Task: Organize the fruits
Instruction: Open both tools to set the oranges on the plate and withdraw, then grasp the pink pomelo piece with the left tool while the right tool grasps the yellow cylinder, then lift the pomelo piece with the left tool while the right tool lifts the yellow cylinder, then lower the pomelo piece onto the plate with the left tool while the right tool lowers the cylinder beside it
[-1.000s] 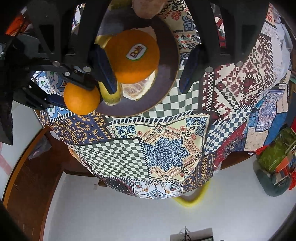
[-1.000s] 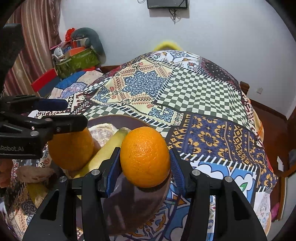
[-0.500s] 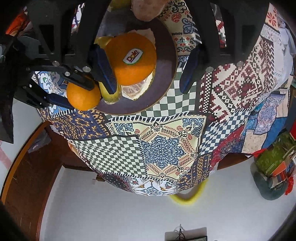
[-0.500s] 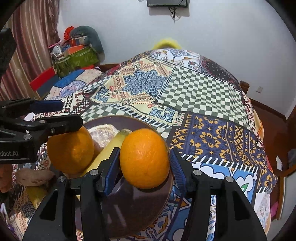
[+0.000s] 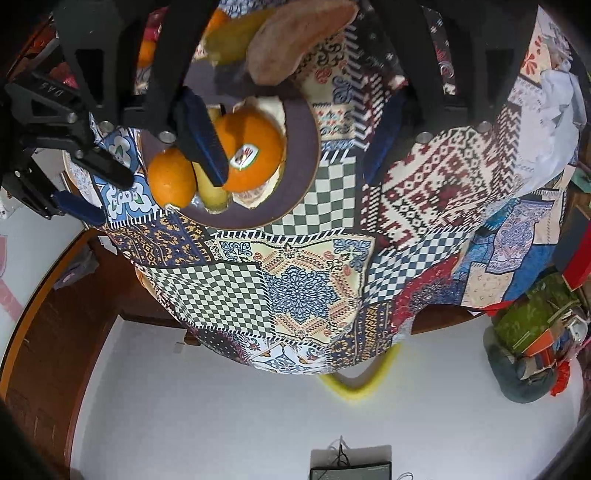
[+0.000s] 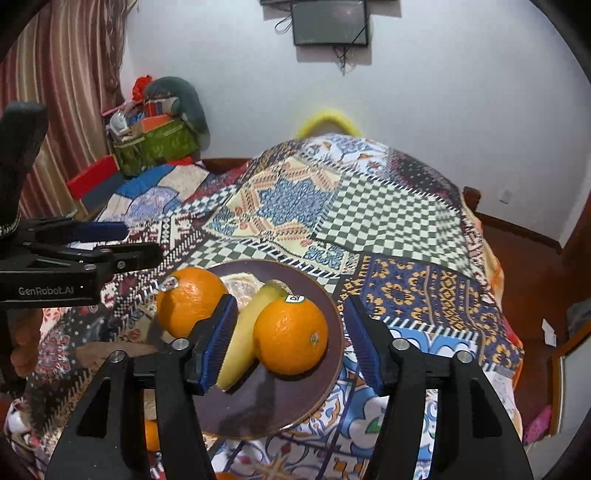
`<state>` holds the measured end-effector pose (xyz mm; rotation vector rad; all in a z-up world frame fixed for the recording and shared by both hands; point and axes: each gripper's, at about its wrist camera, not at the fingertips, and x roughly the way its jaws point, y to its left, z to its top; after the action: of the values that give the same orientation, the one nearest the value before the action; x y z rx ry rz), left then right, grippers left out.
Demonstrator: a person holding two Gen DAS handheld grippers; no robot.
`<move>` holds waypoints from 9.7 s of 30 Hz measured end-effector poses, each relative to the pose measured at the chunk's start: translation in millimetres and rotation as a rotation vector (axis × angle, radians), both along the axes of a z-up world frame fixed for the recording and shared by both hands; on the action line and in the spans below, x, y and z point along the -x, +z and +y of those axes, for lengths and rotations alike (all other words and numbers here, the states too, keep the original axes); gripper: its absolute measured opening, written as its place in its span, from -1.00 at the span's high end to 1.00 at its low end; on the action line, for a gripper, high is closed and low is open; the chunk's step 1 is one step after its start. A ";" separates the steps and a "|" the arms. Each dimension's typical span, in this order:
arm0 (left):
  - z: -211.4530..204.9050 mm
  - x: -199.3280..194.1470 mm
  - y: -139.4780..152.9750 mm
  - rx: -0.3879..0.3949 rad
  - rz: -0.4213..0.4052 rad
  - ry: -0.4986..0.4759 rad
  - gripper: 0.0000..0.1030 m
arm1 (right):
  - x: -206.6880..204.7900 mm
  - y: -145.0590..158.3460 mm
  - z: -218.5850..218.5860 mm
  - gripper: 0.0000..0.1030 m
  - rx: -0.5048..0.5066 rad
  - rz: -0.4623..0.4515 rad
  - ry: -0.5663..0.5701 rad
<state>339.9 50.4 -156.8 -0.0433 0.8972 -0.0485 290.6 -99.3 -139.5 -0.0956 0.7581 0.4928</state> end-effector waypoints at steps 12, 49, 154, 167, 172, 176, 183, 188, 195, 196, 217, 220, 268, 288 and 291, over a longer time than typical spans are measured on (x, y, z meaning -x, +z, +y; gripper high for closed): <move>32.6 58.7 12.5 0.021 -0.010 0.050 -0.73 | 41.5 16.1 -14.8 -0.28 -0.035 -0.018 -0.060; 16.2 91.4 -62.1 0.004 0.087 0.001 0.15 | 72.8 -41.3 3.0 -0.28 -0.102 0.160 0.019; 60.5 202.2 -85.9 -0.008 0.126 0.125 0.12 | 111.2 -37.0 117.7 0.42 0.020 0.234 0.411; 63.9 194.2 -90.2 0.002 0.108 0.121 0.11 | 90.7 -56.7 141.6 0.17 0.119 0.238 0.428; 65.0 189.2 -91.7 0.001 0.101 0.128 0.11 | 86.4 -70.8 144.2 0.17 0.144 0.280 0.441; 64.6 186.1 -92.8 -0.006 0.097 0.132 0.11 | 85.6 -76.9 146.6 0.18 0.145 0.293 0.429; 66.4 188.4 -90.6 0.004 0.091 0.157 0.12 | 90.2 -74.3 148.0 0.27 0.123 0.268 0.411; 68.9 192.6 -86.6 0.015 0.091 0.168 0.13 | 97.5 -67.7 141.3 0.30 0.074 0.270 0.418; 69.9 197.3 -75.0 0.023 0.074 0.183 0.13 | 104.3 -50.6 128.8 0.30 0.007 0.247 0.401; 68.9 197.8 -71.2 0.021 0.066 0.183 0.13 | 104.9 -46.8 125.6 0.30 -0.004 0.241 0.393; 15.1 163.8 -5.7 0.017 -0.085 0.082 0.13 | 90.7 9.2 48.9 0.30 -0.049 0.058 0.219; 2.0 151.8 0.3 0.013 -0.100 0.057 0.13 | 86.2 12.1 36.1 0.30 -0.050 0.043 0.191; -45.3 21.1 -14.4 0.010 -0.110 -0.032 0.13 | 0.7 -31.2 23.8 0.33 -0.046 0.058 0.182; -82.4 8.5 -28.2 -0.018 -0.051 -0.093 0.11 | 10.1 -24.1 -26.4 0.33 -0.110 0.086 0.094; -81.5 8.3 -28.5 -0.007 -0.047 -0.099 0.12 | 12.0 -25.7 -27.3 0.33 -0.108 0.083 0.098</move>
<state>331.6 -31.1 -185.3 0.0092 0.8517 -0.1383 278.7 -126.6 -165.2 -0.0122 0.8094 0.6334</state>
